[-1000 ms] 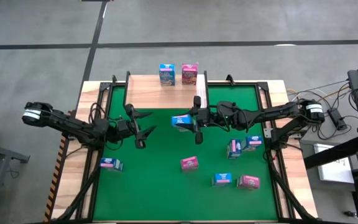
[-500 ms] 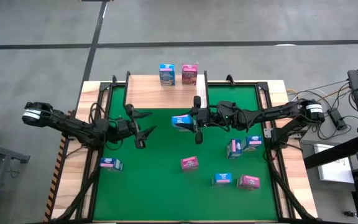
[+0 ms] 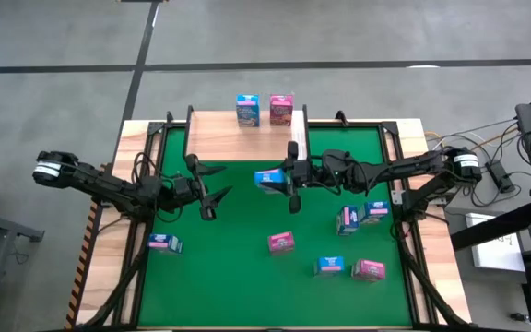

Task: Stack cereal on shelf
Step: Put the top light blue cereal box on the shelf aligned with the other light blue box

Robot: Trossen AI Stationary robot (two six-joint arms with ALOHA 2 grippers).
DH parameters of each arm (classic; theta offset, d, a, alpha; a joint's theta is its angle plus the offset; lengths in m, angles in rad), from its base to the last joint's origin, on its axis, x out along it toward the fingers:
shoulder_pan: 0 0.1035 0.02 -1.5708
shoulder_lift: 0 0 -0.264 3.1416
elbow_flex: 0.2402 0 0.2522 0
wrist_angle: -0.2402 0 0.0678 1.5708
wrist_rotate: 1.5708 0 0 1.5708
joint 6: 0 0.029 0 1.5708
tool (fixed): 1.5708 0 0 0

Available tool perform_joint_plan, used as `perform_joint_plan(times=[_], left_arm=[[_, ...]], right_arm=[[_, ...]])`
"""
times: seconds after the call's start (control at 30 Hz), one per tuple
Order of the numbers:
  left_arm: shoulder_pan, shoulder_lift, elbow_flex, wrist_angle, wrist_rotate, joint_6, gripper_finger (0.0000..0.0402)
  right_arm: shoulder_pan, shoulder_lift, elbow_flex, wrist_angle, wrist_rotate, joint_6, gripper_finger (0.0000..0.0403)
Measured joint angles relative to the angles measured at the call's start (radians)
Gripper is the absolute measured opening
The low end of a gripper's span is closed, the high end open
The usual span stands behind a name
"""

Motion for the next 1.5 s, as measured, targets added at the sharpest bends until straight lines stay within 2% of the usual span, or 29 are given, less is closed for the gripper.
perform_joint_plan(times=[0.43,0.67,1.13,1.5], left_arm=[[0.000,-0.016,0.000,0.018,0.000,0.009,0.0254],[0.000,-0.031,0.000,0.016,0.000,0.035,0.0254],[0.000,-0.062,0.000,0.014,-0.003,0.057,0.0254],[-0.002,-0.110,-0.006,-0.029,-0.003,0.035,0.0254]], right_arm=[[-0.040,0.009,0.000,0.141,0.001,-0.007,0.0127],[-0.076,0.073,0.009,0.252,0.001,-0.007,0.0128],[-0.166,0.304,0.239,0.244,0.001,-0.033,0.0128],[-0.231,0.406,0.299,0.246,0.002,-0.077,0.0127]])
